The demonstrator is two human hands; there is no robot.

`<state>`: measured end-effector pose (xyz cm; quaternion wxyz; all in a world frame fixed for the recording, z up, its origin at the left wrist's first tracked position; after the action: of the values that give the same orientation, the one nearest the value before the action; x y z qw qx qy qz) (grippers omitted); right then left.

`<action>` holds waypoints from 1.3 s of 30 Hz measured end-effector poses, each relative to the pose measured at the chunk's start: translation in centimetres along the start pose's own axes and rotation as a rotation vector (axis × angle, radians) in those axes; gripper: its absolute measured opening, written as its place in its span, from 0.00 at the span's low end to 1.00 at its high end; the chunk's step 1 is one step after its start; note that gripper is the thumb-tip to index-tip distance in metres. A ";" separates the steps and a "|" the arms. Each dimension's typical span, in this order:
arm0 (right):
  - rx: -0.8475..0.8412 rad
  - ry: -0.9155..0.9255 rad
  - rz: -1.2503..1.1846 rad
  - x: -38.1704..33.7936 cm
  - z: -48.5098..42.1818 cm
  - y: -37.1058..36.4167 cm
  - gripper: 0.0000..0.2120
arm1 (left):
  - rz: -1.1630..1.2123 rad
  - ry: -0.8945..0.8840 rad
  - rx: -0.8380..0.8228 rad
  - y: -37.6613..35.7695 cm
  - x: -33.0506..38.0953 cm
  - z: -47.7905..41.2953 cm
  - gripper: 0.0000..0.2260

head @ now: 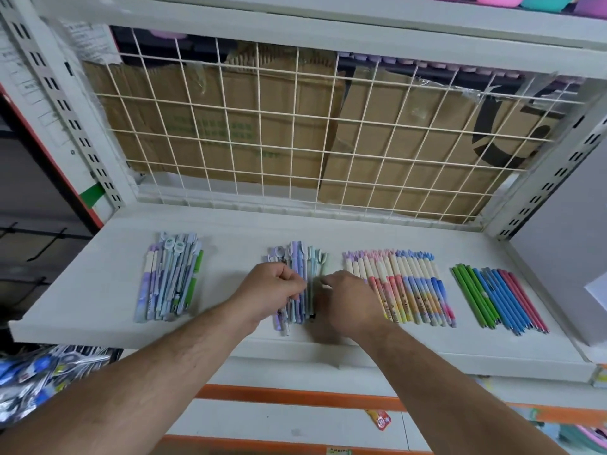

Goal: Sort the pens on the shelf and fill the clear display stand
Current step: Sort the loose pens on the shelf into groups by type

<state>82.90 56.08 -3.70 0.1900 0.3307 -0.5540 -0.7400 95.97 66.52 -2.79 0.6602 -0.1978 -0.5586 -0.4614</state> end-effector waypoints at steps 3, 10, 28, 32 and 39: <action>-0.018 0.002 0.069 -0.6 -0.4 -0.7 0.11 | -0.006 0.009 0.000 0.6 -0.3 -0.2 0.02; 0.021 0.010 0.095 -1.5 -0.4 -1.3 0.15 | -0.023 0.014 0.013 1.4 -0.6 -0.3 0.03; 0.227 0.157 -0.040 -6.4 0.1 0.2 0.13 | -0.905 -0.143 0.357 8.7 -1.4 0.4 0.11; 0.219 0.169 -0.014 -7.6 -0.3 -0.3 0.12 | -1.117 -0.082 0.446 11.5 -1.9 0.5 0.18; 0.188 0.177 -0.033 -9.3 -0.7 -0.5 0.15 | -1.113 0.001 0.359 13.0 -3.1 0.1 0.13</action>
<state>90.09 61.78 -1.70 0.1943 0.4201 -0.5966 -0.6556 106.84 74.24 -2.34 0.3419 0.2408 -0.6476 -0.6369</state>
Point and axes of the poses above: each hand's wrist, its own z-axis away from the middle knuckle, its own y-axis out of the back of the hand, x = y × z, the point moved 1 cm from there along -z, towards the middle knuckle, and after that the axes turned 3 degrees about -y, right-handed, at the moved point
